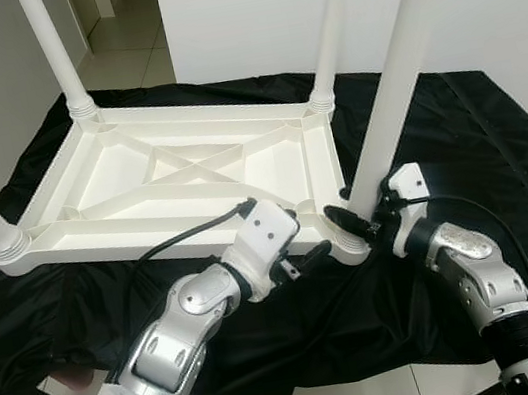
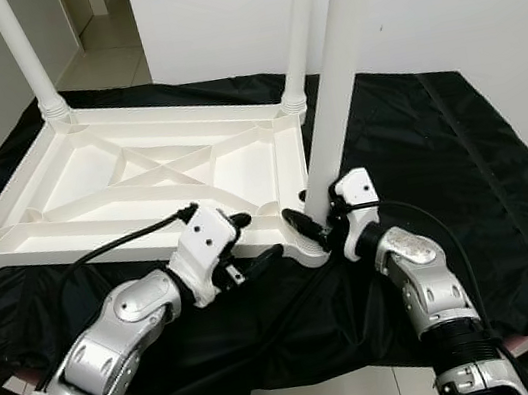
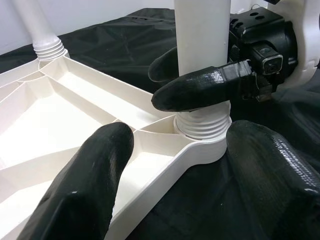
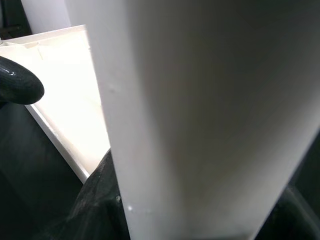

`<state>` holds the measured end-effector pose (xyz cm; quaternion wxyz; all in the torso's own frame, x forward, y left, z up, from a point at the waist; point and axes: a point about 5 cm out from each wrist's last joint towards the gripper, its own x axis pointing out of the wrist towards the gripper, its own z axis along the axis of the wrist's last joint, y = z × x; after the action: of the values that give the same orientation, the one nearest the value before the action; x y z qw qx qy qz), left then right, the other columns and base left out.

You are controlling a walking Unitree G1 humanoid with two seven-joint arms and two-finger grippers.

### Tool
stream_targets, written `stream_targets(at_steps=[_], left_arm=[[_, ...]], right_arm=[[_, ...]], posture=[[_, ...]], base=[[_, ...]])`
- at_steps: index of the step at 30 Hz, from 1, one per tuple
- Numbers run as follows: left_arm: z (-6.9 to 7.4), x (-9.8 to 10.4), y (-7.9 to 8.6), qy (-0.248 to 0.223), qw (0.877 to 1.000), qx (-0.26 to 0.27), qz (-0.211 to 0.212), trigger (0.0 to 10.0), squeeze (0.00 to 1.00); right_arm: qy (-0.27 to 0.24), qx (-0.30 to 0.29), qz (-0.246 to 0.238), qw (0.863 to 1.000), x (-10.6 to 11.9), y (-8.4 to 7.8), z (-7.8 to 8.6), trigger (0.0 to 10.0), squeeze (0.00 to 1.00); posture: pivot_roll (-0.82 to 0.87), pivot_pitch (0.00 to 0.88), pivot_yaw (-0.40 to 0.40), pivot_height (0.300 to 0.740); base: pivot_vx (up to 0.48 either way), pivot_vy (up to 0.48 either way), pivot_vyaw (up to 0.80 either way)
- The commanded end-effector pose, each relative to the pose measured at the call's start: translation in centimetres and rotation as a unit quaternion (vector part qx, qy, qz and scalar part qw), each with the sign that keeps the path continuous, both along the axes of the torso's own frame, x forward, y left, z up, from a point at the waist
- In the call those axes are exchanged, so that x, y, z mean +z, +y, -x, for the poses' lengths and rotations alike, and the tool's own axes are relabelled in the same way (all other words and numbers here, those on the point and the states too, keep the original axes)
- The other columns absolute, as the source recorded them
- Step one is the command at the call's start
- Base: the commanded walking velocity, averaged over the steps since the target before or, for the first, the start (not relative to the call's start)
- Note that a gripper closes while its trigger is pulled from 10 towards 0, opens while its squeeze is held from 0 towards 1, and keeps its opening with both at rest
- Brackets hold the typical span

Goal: Building children table

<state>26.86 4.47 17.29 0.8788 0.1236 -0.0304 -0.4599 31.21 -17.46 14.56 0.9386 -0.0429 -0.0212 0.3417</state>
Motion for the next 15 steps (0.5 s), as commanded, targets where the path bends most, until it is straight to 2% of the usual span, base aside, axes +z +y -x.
stream_targets(at_steps=[1,5,7,11,12,15], left_arm=[[0.0,0.2,-0.1,-0.003,1.0,-0.022,-0.001,10.0,0.0],[0.0,0.2,-0.1,-0.003,1.0,-0.023,-0.001,10.0,0.0],[0.1,0.2,-0.2,-0.002,1.0,-0.025,-0.001,10.0,0.0],[0.1,0.1,-0.3,-0.001,1.0,-0.026,-0.001,10.0,0.0],[0.2,0.1,-0.3,0.0,1.0,-0.027,-0.001,10.0,0.0],[0.2,0.1,-0.3,0.0,1.0,-0.028,-0.001,10.0,0.0]], right_arm=[[0.028,0.009,0.004,1.0,-1.0,0.0,0.4,10.0,0.0],[0.027,-0.007,-0.006,1.0,-1.0,0.4,0.6,10.0,0.0],[0.029,-0.061,-0.006,0.998,-1.0,0.7,0.5,10.0,0.0],[0.032,-0.104,-0.007,0.994,-1.1,0.8,0.3,10.0,0.0],[0.033,-0.137,-0.028,0.99,-0.8,1.2,0.2,10.0,0.0],[0.034,-0.151,-0.035,0.987,-0.7,1.4,0.3,10.0,0.0]], posture=[[0.0,0.039,-0.064,0.74],[0.0,0.042,-0.062,0.74],[0.0,0.05,-0.06,0.74],[0.0,0.054,-0.058,0.74],[0.0,0.056,-0.056,0.74],[0.0,0.057,-0.056,0.74]], base=[[0.0,0.0,0.0],[0.0,0.0,0.0],[0.0,0.0,0.0],[0.0,0.0,0.0],[0.0,0.0,0.0],[0.0,0.0,0.0]])
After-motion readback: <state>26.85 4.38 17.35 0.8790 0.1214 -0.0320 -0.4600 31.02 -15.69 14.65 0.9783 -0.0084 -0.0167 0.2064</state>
